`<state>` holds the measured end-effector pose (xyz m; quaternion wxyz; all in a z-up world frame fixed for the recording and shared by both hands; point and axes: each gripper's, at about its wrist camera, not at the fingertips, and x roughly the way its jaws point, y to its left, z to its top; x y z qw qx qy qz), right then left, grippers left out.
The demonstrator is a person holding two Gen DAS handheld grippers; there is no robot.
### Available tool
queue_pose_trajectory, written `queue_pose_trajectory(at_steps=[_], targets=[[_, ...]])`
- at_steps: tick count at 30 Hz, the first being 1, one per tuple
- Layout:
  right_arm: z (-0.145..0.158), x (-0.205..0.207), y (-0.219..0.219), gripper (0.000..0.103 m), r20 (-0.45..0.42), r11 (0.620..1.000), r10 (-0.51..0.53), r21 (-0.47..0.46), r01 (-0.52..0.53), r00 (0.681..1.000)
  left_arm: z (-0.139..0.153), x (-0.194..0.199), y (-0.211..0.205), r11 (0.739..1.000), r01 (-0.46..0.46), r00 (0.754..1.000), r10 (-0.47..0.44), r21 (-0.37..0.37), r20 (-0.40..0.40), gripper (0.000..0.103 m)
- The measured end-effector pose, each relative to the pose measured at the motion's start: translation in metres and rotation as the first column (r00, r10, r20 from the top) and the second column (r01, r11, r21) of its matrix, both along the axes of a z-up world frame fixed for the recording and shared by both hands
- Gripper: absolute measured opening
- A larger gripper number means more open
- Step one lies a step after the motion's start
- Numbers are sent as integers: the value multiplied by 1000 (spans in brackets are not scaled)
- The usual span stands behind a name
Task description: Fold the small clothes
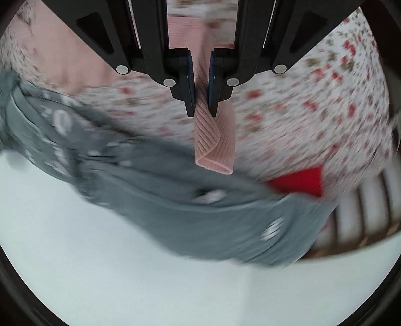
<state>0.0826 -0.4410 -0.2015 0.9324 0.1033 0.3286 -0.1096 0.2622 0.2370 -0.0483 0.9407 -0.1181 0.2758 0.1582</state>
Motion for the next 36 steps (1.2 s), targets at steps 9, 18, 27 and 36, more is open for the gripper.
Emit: queue_pose_trajectory(at_steps=[9,18,27,36], targets=[[11,-20,-39,74,12,1000,-21,0,21,1000,15,57,-240,928,369,929,-370,51,2,9],[0,-28,-46,74,-6,1000,-19,21,19,1000,-111,66,-434,774,630,753,-630,-70,-189,9],[-5,9,-7,74,3,995,89,47,-90,996,-107,56,-401,720,685,703,-693,-110,-160,75],[5,89,74,74,43,962,255,86,-258,966,-81,51,-218,884,463,878,-468,-66,-100,79]])
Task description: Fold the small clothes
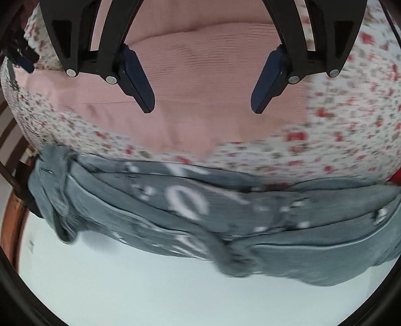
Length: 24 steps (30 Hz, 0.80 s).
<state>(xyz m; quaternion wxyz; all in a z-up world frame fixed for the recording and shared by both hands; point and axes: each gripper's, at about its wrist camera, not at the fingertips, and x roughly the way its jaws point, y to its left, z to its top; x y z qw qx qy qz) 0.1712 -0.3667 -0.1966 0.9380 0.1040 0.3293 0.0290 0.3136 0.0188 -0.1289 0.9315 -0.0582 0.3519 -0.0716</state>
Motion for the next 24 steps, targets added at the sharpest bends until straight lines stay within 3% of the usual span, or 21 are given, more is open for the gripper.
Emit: queue_pose_trajectory(at_steps=[3,6,10,12,14,15,16,17,20,23,24], targets=[[-5,31,27,74,-18,1000,25,-9,-26,1000,-11,-4,41,996,-84,996,84,43,5,80],[-17,60,43,71,-78,1000,5,-23,-6,997,-27,-4,74,993,-89,994,93,83,-49,80],[-27,86,48,60,-136,999,-17,-32,13,991,-53,-4,100,999,-45,990,43,-10,-136,80],[-28,95,53,48,-145,999,-8,-44,2,989,-62,4,101,997,-29,986,17,-71,-166,80],[-33,105,60,23,-166,997,6,-80,-20,986,-68,18,91,993,-13,981,-9,-115,-196,78],[-35,106,63,16,-169,993,-9,-115,-10,986,-71,27,85,991,0,978,-28,-135,-209,73],[-35,105,64,5,-160,991,-12,-130,-10,987,-71,31,80,990,3,978,-32,-139,-206,56],[-30,100,63,5,-124,995,14,-101,-27,992,-70,34,77,991,3,980,-29,-131,-198,13],[-13,83,50,5,-10,999,16,-28,-17,1000,-58,31,82,987,-15,991,-7,-162,-133,14],[-29,94,54,4,-102,998,11,-62,-18,995,-71,34,83,990,-46,980,19,-135,-196,16],[-40,102,58,4,-157,996,12,-81,-25,988,-72,33,84,989,-53,980,24,-138,-199,23]])
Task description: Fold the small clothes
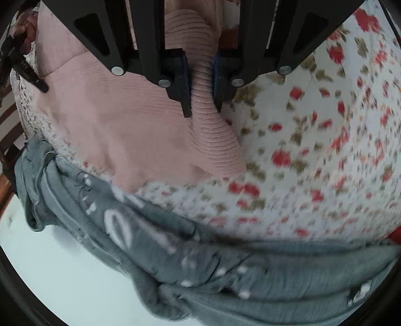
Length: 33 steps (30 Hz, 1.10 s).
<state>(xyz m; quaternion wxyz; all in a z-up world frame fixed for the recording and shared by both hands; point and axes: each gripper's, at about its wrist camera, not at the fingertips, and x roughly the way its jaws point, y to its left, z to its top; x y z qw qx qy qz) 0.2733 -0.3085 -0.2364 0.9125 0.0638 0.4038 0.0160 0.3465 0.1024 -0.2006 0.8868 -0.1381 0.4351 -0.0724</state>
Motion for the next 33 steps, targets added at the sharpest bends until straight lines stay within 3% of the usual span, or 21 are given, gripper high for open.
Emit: queue_pose_trajectory(at_steps=[1,3,4,5,6,8,10,12,14,16,17,18,20,23,26,29,33], targets=[[0,1,1,5,-4,1000,0,-13,0,1000,4,-2,1,1000,-11,1000,11,5,0,27],[10,-5,3,7,28,999,1,-38,0,1000,14,-6,2,999,-36,999,36,34,0,46],[14,-10,4,12,39,999,4,-53,-2,999,22,-12,1,997,-47,999,45,55,26,47],[17,-15,4,20,45,997,5,-72,-2,999,31,-18,-2,997,-38,998,33,69,62,49],[20,-24,3,25,53,995,1,-99,4,999,37,-22,-3,997,-20,996,13,76,84,57],[25,-41,-4,46,82,993,-2,-118,12,997,49,-34,-12,995,27,989,-40,94,142,66],[28,-63,-21,52,116,992,-34,-120,48,993,48,-43,-26,989,77,978,-100,128,182,70],[29,-89,-55,53,137,989,-102,-97,115,985,33,-42,-43,974,124,976,-154,187,154,71],[26,-107,-88,53,134,979,-181,-69,192,974,6,-36,-64,937,136,984,-165,321,64,72],[22,-129,-130,53,127,959,-277,-22,282,952,9,-38,-76,908,125,982,-171,401,80,78],[20,-138,-147,53,124,948,-315,-1,318,941,8,-39,-80,894,115,982,-168,433,85,88],[16,-150,-170,53,116,932,-361,23,361,925,6,-39,-81,884,110,983,-163,454,79,89],[10,-166,-197,53,104,909,-418,40,416,903,7,-39,-82,880,106,983,-163,463,83,90],[-4,-189,-234,53,60,879,-476,72,472,877,7,-36,-76,895,105,985,-155,433,82,91],[-11,-201,-256,52,70,874,-473,163,457,878,5,-35,-73,907,107,986,-150,406,73,93],[-13,-202,-275,52,72,848,-520,158,506,851,3,-35,-74,911,106,987,-146,399,71,94],[-25,-205,-313,52,37,778,-578,326,537,815,3,-35,-74,913,107,987,-146,395,71,94]])
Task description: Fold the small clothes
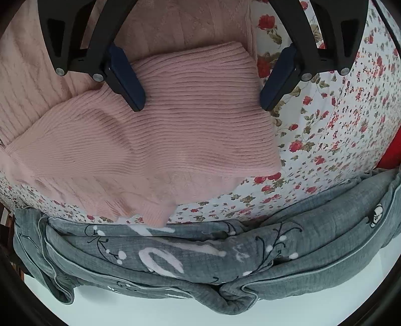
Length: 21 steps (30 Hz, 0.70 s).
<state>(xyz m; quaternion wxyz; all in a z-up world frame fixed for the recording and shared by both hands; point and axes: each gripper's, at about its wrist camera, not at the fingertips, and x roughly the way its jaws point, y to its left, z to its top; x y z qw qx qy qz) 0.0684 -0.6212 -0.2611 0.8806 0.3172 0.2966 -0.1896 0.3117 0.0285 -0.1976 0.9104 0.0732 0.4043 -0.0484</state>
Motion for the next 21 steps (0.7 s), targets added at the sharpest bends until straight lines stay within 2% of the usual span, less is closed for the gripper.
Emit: queue_pose_trajectory(at_steps=[3,4,5,8,11,15,18,21], targets=[[0,5,-10,47,32,999,-27,30,26,999,0,1,2,1000,1,1000,-2,-22,-8,94],[0,9,-11,38,28,999,-31,25,30,999,-1,2,4,1000,0,1000,-1,-31,-11,94],[0,14,-11,22,23,999,-31,19,30,999,-1,2,4,999,-1,1000,0,-36,-12,95],[0,28,-10,6,3,999,-38,-27,38,999,0,2,5,999,-1,1000,0,-42,-12,95],[12,33,-4,6,1,994,-55,-90,55,998,0,2,5,999,-1,1000,0,-48,-11,95],[53,38,24,6,26,971,-33,-238,38,999,3,1,8,996,1,1000,-1,-84,-6,94],[85,50,53,5,49,940,1,-341,16,999,5,0,19,987,2,1000,-4,-159,-12,94],[120,68,91,5,78,926,69,-375,-35,995,9,-4,38,969,-35,999,35,-243,-6,94]])
